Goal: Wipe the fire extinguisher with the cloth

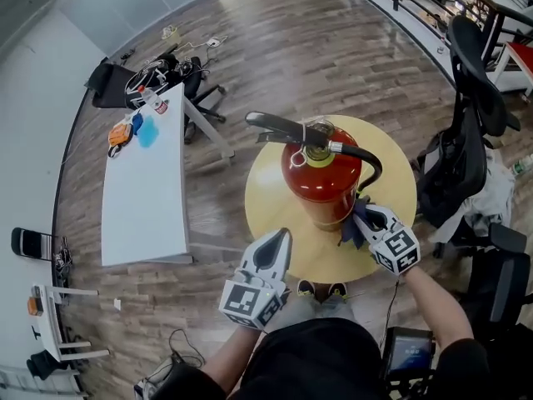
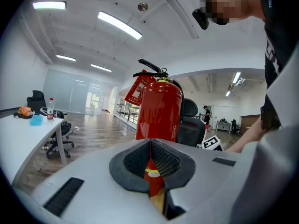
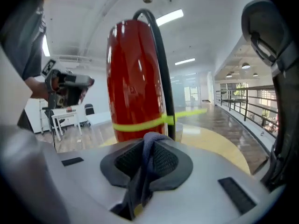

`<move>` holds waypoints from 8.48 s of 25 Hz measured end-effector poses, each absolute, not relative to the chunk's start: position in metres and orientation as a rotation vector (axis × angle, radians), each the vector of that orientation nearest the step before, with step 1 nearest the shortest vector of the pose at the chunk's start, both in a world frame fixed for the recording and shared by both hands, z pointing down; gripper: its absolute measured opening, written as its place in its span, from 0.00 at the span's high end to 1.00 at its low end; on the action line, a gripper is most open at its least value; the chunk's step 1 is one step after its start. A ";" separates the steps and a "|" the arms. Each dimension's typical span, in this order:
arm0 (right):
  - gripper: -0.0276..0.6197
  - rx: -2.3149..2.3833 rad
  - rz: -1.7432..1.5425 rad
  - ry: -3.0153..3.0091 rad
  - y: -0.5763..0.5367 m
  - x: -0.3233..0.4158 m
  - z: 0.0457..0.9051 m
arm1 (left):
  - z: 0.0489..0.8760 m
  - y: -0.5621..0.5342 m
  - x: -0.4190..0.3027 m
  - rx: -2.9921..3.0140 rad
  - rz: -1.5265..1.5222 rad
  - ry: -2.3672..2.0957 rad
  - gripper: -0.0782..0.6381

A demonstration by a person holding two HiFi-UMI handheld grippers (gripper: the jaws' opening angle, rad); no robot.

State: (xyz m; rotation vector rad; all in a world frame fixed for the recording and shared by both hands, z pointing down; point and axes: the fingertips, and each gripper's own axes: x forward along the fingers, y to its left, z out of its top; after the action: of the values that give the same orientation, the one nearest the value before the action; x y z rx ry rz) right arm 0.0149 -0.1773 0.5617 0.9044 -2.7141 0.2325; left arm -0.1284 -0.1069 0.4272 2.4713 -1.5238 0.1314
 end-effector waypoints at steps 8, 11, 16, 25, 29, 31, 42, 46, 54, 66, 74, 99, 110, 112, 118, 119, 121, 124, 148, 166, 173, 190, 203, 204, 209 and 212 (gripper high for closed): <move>0.87 0.807 0.221 -2.495 -0.166 0.004 0.651 | 0.431 -0.094 -0.140 2.442 0.180 -1.579 0.86; 0.87 0.800 0.231 -2.462 -0.163 0.002 0.665 | 0.433 -0.091 -0.143 2.447 0.182 -1.589 0.86; 0.87 0.709 0.111 -2.450 -0.149 -0.007 0.653 | 0.432 -0.089 -0.148 2.439 0.150 -1.581 0.86; 0.88 0.689 -0.475 -2.833 -0.116 -0.047 0.405 | 0.413 -0.094 -0.161 2.495 0.084 -1.511 0.86; 0.88 0.757 -0.690 -2.859 -0.113 -0.054 0.302 | 0.404 -0.098 -0.159 2.530 0.038 -1.480 0.86; 0.88 0.790 -0.761 -2.850 -0.116 -0.060 0.267 | 0.400 -0.097 -0.157 2.540 0.023 -1.469 0.86; 0.88 0.798 -0.407 -2.912 -0.118 -0.072 0.279 | 0.399 -0.093 -0.158 2.534 -0.004 -1.476 0.86; 0.87 0.949 -0.330 -2.868 -0.152 -0.061 0.255 | 0.396 -0.093 -0.156 2.535 -0.020 -1.492 0.86; 0.88 0.683 -0.429 -2.872 -0.121 -0.087 0.279 | 0.403 -0.090 -0.157 2.509 -0.020 -1.514 0.86; 0.88 0.486 -0.545 -2.532 -0.108 -0.083 0.476 | 0.408 -0.083 -0.167 2.468 0.009 -1.565 0.86; 0.88 0.619 -0.722 -2.760 -0.109 -0.093 0.310 | 0.407 -0.083 -0.173 2.451 0.004 -1.601 0.86; 0.88 0.362 -0.957 -2.189 -0.107 -0.094 0.612 | 0.422 -0.072 -0.190 2.386 0.068 -1.652 0.86; 0.88 0.388 -0.927 -1.993 -0.111 -0.095 0.648 | 0.428 -0.062 -0.204 2.358 0.070 -1.669 0.86; 0.88 0.465 -0.956 -2.023 -0.113 -0.100 0.611 | 0.429 -0.063 -0.209 2.355 0.062 -1.665 0.86; 0.88 0.674 -1.043 -2.081 -0.115 -0.105 0.492 | 0.426 -0.071 -0.213 2.399 0.018 -1.590 0.86; 0.88 0.710 -1.068 -2.083 -0.115 -0.106 0.472 | 0.424 -0.073 -0.212 2.414 0.009 -1.571 0.86; 0.88 0.787 -1.108 -2.081 -0.116 -0.108 0.431 | 0.418 -0.076 -0.211 2.448 -0.009 -1.527 0.86; 0.88 0.910 -1.158 -2.064 -0.117 -0.110 0.370 | 0.405 -0.079 -0.210 2.508 -0.029 -1.448 0.86; 0.88 0.970 -0.954 -1.698 -0.141 -0.140 0.470 | 0.405 -0.076 -0.265 2.632 -0.041 -1.215 0.86; 0.88 1.203 -0.967 -1.749 -0.149 -0.145 0.358 | 0.411 -0.078 -0.265 2.644 -0.032 -1.145 0.86; 0.88 1.116 -0.828 -1.733 -0.158 -0.153 0.478 | 0.425 -0.074 -0.280 2.608 0.031 -1.185 0.86; 0.88 0.884 -0.780 -1.505 -0.161 -0.144 0.657 | 0.446 -0.079 -0.295 2.564 0.112 -1.236 0.86; 0.87 1.290 -1.090 -1.652 -0.153 -0.149 0.327 | 0.423 -0.084 -0.264 2.642 0.006 -1.139 0.86; 0.87 1.302 -1.078 -1.660 -0.152 -0.148 0.317 | 0.418 -0.085 -0.262 2.655 0.000 -1.135 0.86; 0.88 1.257 -1.056 -1.642 -0.151 -0.150 0.351 | 0.410 -0.086 -0.260 2.678 0.030 -1.142 0.86; 0.88 1.183 -1.010 -1.634 -0.154 -0.151 0.414 | 0.414 -0.086 -0.258 2.674 0.066 -1.147 0.86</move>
State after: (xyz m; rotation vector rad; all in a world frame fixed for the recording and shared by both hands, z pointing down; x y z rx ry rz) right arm -0.1506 -0.1538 0.4137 1.1825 -1.6339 -1.0097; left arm -0.2575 -0.0856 0.4144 2.6741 -1.1474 0.0656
